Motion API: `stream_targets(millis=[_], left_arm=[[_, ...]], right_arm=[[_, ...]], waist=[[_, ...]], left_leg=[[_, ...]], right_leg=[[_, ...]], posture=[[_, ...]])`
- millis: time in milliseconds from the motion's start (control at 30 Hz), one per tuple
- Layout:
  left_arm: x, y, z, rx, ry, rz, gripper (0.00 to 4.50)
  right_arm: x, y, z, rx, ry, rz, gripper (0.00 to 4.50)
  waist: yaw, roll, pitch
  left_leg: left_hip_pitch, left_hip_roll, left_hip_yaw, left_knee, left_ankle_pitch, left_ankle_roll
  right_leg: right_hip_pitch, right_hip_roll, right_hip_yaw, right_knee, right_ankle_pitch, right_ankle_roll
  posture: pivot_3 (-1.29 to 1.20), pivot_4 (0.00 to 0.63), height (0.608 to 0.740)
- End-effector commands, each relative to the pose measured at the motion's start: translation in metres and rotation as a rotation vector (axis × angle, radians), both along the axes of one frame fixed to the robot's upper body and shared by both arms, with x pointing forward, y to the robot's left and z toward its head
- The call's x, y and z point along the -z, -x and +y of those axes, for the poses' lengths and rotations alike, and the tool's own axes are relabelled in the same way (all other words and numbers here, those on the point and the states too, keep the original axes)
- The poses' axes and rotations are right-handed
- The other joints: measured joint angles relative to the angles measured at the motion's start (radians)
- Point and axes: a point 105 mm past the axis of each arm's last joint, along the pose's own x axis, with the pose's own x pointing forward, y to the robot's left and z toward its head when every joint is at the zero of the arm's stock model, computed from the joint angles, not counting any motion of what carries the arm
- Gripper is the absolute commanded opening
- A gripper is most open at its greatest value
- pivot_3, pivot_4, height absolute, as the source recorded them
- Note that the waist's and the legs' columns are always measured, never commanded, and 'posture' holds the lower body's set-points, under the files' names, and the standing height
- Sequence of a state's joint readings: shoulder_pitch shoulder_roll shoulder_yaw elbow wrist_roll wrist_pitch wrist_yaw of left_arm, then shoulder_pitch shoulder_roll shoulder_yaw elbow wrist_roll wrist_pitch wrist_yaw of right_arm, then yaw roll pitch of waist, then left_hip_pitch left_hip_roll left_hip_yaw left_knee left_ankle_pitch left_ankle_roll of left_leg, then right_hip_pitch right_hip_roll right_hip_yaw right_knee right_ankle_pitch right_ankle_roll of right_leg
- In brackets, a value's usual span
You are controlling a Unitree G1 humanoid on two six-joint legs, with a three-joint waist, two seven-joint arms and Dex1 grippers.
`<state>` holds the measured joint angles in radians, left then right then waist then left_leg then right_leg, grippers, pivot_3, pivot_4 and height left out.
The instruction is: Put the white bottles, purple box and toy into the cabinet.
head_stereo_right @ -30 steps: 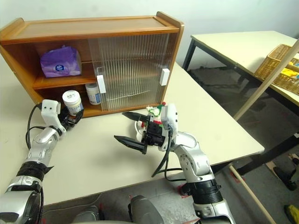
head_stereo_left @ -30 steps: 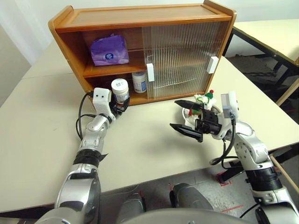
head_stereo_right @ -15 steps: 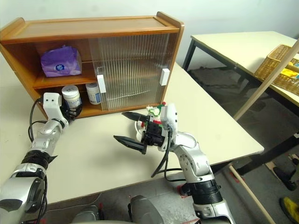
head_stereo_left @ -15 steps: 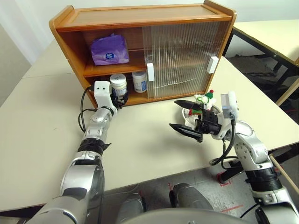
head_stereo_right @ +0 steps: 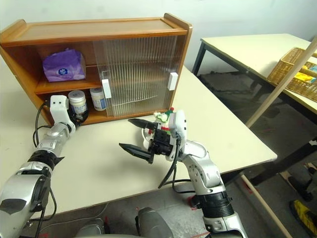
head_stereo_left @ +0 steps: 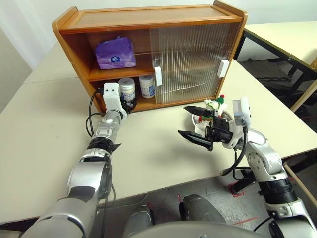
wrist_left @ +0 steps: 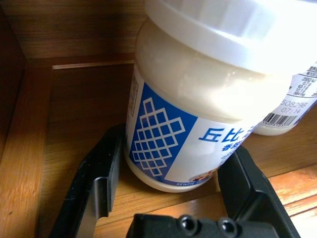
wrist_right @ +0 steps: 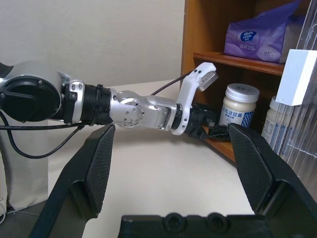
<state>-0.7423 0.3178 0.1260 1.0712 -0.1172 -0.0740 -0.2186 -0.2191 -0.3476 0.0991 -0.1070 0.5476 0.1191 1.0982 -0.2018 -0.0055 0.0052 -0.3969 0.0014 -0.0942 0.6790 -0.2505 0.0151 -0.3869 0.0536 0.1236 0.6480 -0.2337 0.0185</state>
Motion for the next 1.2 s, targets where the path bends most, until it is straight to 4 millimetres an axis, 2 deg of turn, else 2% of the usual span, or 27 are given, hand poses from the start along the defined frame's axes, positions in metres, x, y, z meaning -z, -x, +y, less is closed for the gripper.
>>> stream_targets(millis=[33, 200, 333, 600, 767, 1067, 1200], left_arm=[[-0.008, -0.005, 0.005, -0.025, 0.0, -0.008, 3.13], [-0.011, -0.007, 0.004, -0.028, 0.008, -0.017, 3.13], [-0.01, -0.007, 0.004, -0.026, 0.007, -0.015, 4.45], [-0.005, -0.002, -0.002, 0.013, 0.035, -0.03, 4.48], [0.001, 0.011, -0.003, 0.033, 0.038, -0.049, 4.48], [0.001, 0.057, 0.002, 0.053, 0.004, -0.075, 4.48], [-0.009, 0.071, -0.011, 0.126, 0.012, -0.115, 4.48]], right_arm=[[0.0, 0.001, 0.002, -0.004, 0.008, -0.014, 4.5], [0.0, 0.002, 0.003, -0.005, 0.006, -0.017, 4.5], [0.001, 0.001, 0.003, -0.004, 0.005, -0.016, 4.5], [0.0, 0.002, 0.002, -0.002, 0.005, -0.016, 4.5], [0.001, 0.002, 0.002, -0.003, 0.007, -0.015, 4.5], [0.003, 0.0, 0.002, -0.01, 0.006, -0.011, 4.5], [0.004, 0.001, 0.004, -0.017, 0.001, -0.008, 4.5]], waist=[[-0.003, 0.0, 0.0], [-0.009, 0.0, 0.0], [-0.009, 0.0, 0.0], [-0.01, 0.0, 0.0], [-0.012, 0.0, 0.0], [-0.014, -0.001, 0.0], [-0.009, -0.001, 0.0]], left_leg=[[0.0, 0.0, 0.0, 0.0, 0.0, 0.0], [0.0, -0.001, 0.001, 0.0, 0.0, 0.0], [0.0, -0.001, 0.001, 0.0, 0.0, 0.0], [0.0, -0.001, 0.001, 0.0, 0.0, 0.0], [0.0, -0.002, 0.002, 0.0, 0.0, 0.0], [0.001, -0.005, 0.015, 0.0, 0.0, -0.001], [0.002, -0.005, 0.015, -0.001, 0.0, -0.001]], right_leg=[[0.0, 0.0, 0.0, 0.0, 0.0, 0.0], [0.0, 0.001, 0.0, 0.0, 0.0, 0.0], [0.0, 0.001, 0.0, 0.0, 0.0, 0.0], [0.0, 0.001, 0.0, 0.0, 0.0, 0.0], [0.0, 0.001, -0.001, 0.0, 0.0, 0.001], [0.0, 0.001, -0.003, 0.0, -0.001, 0.001], [0.0, 0.001, -0.002, 0.0, -0.001, 0.001]], posture=[[-0.26, 0.0, 0.74], [-0.26, 0.0, 0.74], [-0.26, 0.0, 0.74], [-0.26, 0.0, 0.74], [-0.26, 0.0, 0.74], [-0.23, 0.0, 0.74], [-0.23, 0.0, 0.74]])
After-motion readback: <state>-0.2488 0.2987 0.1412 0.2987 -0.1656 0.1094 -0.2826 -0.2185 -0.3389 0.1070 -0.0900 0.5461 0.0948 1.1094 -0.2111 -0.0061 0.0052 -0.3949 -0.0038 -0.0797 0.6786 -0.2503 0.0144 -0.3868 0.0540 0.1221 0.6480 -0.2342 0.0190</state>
